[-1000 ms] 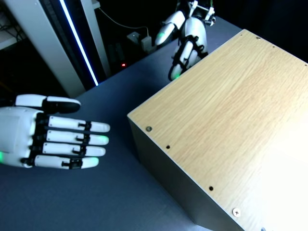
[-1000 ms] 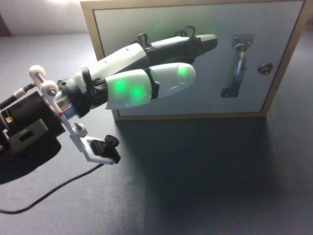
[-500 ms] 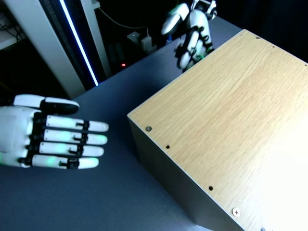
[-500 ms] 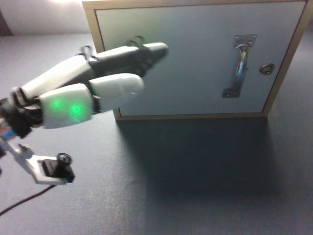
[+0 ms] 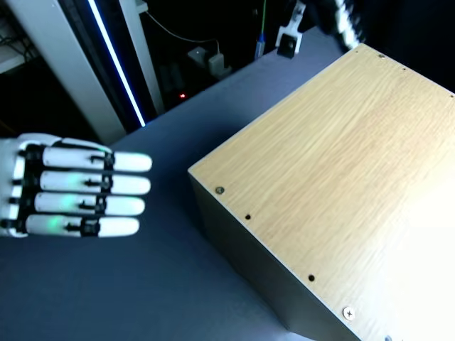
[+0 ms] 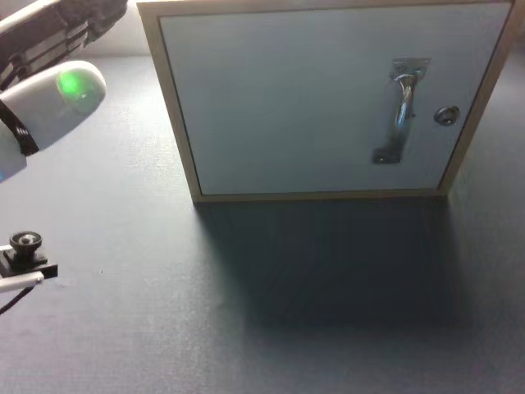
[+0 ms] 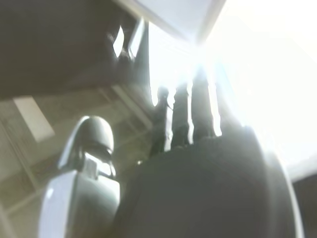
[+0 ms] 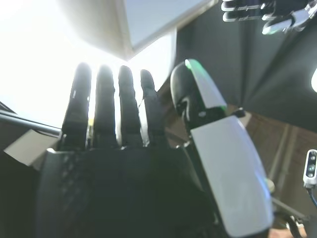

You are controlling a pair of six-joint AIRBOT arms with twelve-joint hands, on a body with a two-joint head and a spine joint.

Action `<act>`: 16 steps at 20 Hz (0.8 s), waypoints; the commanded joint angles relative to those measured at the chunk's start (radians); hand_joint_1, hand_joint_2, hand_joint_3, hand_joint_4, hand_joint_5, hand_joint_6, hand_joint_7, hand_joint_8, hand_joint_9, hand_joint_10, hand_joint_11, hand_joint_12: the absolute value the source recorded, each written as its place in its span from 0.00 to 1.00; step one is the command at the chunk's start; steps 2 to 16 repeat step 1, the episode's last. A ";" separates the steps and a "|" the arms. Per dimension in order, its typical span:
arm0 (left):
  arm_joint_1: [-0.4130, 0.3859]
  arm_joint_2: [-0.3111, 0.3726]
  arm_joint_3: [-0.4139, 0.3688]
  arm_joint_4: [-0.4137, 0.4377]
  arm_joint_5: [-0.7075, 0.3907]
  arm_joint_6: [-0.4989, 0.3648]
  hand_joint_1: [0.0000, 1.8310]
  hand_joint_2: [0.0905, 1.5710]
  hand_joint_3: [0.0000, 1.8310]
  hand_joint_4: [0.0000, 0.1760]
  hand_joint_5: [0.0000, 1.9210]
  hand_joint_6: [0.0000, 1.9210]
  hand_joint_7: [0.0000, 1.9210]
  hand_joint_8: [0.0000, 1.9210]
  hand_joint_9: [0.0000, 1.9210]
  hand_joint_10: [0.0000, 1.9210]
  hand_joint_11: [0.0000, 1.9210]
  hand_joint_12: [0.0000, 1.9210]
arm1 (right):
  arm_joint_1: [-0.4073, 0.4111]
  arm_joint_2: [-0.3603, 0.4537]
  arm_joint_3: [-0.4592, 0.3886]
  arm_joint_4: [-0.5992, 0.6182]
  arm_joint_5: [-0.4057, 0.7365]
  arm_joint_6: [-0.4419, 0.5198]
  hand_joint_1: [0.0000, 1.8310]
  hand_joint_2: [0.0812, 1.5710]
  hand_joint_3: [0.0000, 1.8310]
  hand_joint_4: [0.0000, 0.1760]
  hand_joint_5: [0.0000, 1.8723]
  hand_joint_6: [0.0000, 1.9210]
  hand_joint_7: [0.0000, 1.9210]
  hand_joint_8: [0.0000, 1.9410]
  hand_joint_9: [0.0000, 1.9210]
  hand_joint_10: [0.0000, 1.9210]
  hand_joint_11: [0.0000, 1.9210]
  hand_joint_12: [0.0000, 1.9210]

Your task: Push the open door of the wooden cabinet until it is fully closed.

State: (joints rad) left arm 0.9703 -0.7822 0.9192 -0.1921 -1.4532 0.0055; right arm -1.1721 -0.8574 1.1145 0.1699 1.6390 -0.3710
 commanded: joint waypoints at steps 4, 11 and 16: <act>0.000 0.003 -0.004 -0.010 -0.138 -0.006 0.18 0.85 0.00 0.00 0.14 0.00 0.14 0.00 0.11 0.00 0.04 0.08 | 0.024 0.003 0.004 0.007 0.125 0.000 0.42 0.92 0.00 0.00 0.14 0.00 0.14 0.00 0.14 0.01 0.03 0.25; 0.000 0.003 -0.004 -0.010 -0.138 -0.006 0.18 0.85 0.00 0.00 0.14 0.00 0.14 0.00 0.11 0.00 0.04 0.08 | 0.024 0.003 0.004 0.007 0.125 0.000 0.42 0.92 0.00 0.00 0.14 0.00 0.14 0.00 0.14 0.01 0.03 0.25; 0.000 0.003 -0.004 -0.010 -0.138 -0.006 0.18 0.85 0.00 0.00 0.14 0.00 0.14 0.00 0.11 0.00 0.04 0.08 | 0.024 0.003 0.004 0.007 0.125 0.000 0.42 0.92 0.00 0.00 0.14 0.00 0.14 0.00 0.14 0.01 0.03 0.25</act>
